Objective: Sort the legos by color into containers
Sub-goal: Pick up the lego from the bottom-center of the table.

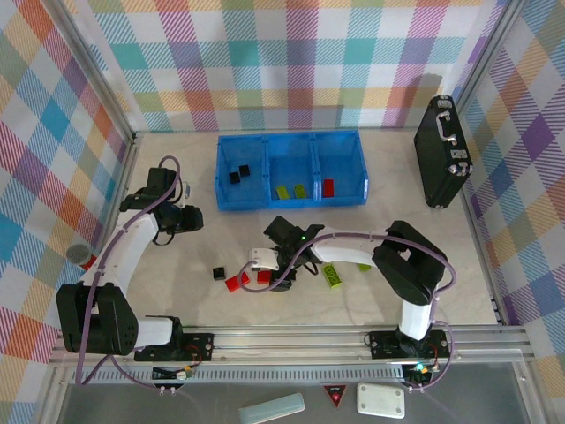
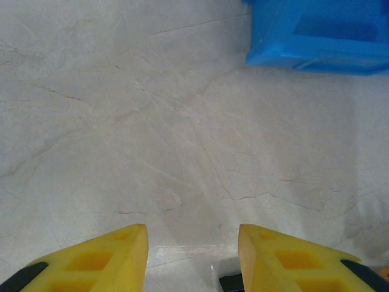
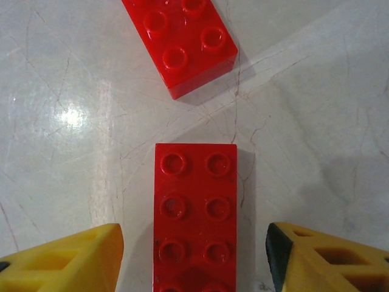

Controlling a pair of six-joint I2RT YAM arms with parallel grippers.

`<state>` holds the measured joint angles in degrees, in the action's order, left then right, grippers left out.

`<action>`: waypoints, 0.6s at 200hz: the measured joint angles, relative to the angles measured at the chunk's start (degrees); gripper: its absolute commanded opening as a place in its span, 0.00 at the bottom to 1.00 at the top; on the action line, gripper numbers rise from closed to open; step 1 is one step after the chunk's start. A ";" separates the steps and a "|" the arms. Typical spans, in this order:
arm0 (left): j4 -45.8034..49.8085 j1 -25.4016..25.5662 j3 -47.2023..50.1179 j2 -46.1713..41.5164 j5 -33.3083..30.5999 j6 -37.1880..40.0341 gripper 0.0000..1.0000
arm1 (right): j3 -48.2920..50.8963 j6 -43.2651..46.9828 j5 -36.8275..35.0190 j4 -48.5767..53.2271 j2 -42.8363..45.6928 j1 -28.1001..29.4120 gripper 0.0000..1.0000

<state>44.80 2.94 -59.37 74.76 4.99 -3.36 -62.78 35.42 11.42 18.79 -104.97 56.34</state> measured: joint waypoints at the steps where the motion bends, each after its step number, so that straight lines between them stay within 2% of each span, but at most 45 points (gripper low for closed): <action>1: 0.02 0.00 0.00 0.00 0.00 0.00 0.43 | 0.00 0.02 0.00 0.00 -0.07 0.00 0.61; 120: 0.02 -0.02 0.00 0.00 0.02 0.00 0.43 | 0.00 0.00 0.07 -0.52 -1.40 0.33 0.37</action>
<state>44.82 2.92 -59.37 74.76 5.02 -3.36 -62.78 35.42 11.49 18.26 -106.37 56.66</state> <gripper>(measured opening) 0.434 0.399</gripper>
